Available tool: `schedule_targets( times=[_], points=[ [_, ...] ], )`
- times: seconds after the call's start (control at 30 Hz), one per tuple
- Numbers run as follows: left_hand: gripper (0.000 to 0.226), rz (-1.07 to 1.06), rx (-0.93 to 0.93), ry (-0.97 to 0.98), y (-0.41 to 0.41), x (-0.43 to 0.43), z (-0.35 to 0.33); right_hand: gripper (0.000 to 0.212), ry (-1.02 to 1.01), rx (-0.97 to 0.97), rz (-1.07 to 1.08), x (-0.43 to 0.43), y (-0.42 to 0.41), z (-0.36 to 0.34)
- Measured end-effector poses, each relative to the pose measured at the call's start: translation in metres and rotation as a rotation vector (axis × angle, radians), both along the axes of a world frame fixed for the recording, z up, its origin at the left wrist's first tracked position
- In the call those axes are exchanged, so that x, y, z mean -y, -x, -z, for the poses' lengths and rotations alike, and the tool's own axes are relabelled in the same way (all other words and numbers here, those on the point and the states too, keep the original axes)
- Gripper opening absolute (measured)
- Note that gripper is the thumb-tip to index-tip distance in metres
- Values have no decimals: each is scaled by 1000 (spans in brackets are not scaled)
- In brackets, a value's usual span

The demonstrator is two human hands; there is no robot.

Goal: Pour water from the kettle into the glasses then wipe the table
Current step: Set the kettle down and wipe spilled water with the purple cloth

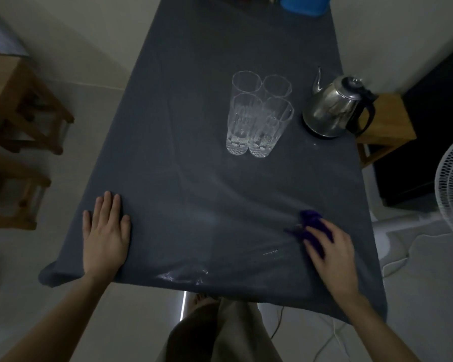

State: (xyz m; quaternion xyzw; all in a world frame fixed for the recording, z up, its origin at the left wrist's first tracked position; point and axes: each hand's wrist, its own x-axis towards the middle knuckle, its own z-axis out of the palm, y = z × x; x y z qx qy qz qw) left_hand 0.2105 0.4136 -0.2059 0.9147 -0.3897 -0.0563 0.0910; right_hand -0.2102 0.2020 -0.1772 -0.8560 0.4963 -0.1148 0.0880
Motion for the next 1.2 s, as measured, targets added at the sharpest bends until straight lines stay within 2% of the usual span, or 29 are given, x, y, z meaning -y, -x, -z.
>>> schedule_targets(
  times=[0.07,0.17,0.33,0.47,0.57,0.67,0.73,0.83,0.93,1.1,1.2],
  points=[
    [60,0,7,-13,0,0,0,30,10,59,147,5,-4,-5],
    [61,-11,16,-24,1,1,0,36,-29,89,128,-2,-47,-6],
    [58,-31,-13,-33,1,3,-1,36,-117,150,-181,-53,-154,-1],
    [54,-47,-37,-50,3,6,-2,42,-174,143,-585,-124,-210,3],
    [53,-66,-20,-53,5,10,-3,37,-141,37,-868,-153,-207,4],
    [48,-39,-30,22,14,21,-8,30,-66,37,-925,-152,-183,5],
    [47,58,-51,83,27,33,-12,30,-36,35,-932,-142,-162,9],
    [51,259,-92,134,53,59,-15,37,-39,-1,-884,-120,-127,11],
    [53,400,-88,140,82,88,-14,48,-53,35,-729,-99,-97,9],
    [52,447,-23,97,106,105,-7,52,-14,-15,-400,-48,-42,9],
    [53,458,19,67,106,103,-4,45,-12,-21,-103,-11,3,9]
  ],
)
